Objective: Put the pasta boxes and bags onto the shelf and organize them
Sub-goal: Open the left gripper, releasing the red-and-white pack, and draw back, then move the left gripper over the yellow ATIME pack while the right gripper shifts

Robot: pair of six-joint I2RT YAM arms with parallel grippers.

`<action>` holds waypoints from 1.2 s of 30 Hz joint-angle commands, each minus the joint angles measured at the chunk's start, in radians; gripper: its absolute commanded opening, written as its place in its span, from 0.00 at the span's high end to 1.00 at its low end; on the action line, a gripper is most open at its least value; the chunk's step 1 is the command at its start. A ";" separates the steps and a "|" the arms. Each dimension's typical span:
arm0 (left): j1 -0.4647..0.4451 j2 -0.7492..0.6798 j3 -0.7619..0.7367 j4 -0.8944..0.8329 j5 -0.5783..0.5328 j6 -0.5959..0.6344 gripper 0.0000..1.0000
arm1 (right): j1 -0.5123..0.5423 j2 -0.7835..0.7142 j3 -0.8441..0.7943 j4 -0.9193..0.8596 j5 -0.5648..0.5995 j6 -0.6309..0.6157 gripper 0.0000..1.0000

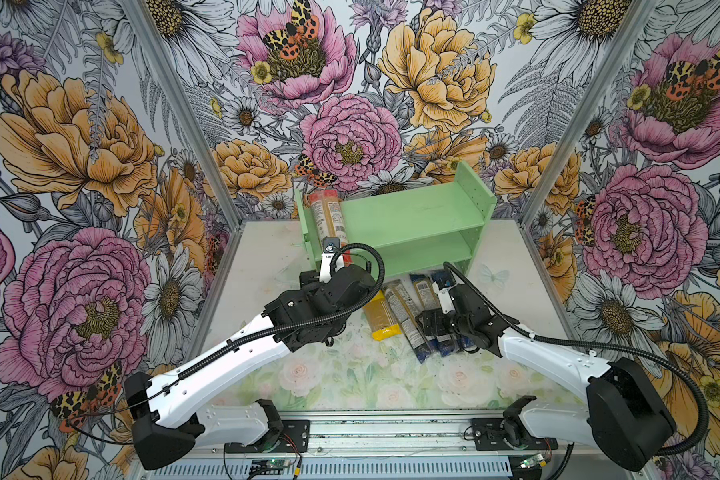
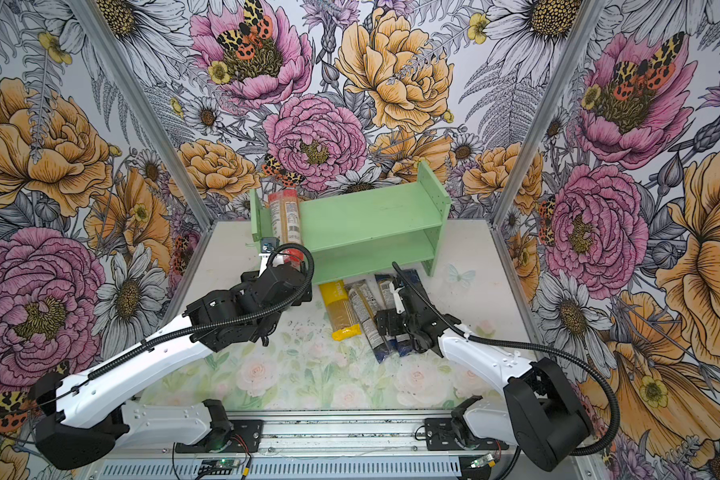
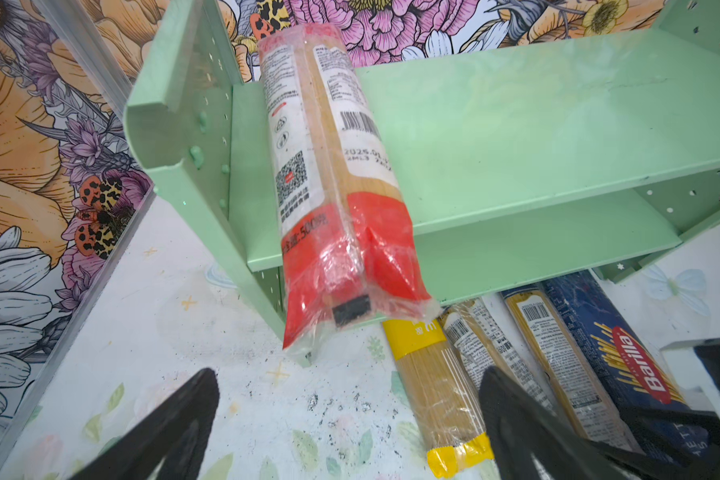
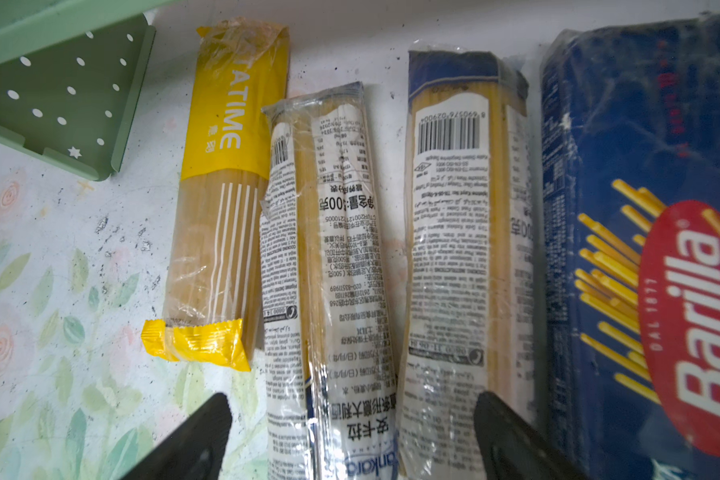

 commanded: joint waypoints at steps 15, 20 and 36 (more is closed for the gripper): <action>-0.111 0.028 -0.222 0.017 0.024 -0.206 0.01 | 0.172 0.112 0.109 0.020 0.224 0.009 0.08; -0.135 0.049 -0.312 0.122 0.050 -0.248 0.01 | 0.196 0.140 0.110 0.045 0.269 0.030 0.10; -0.139 -0.092 -0.665 0.544 0.120 -0.206 0.01 | 0.267 0.229 0.072 0.202 0.421 0.116 0.11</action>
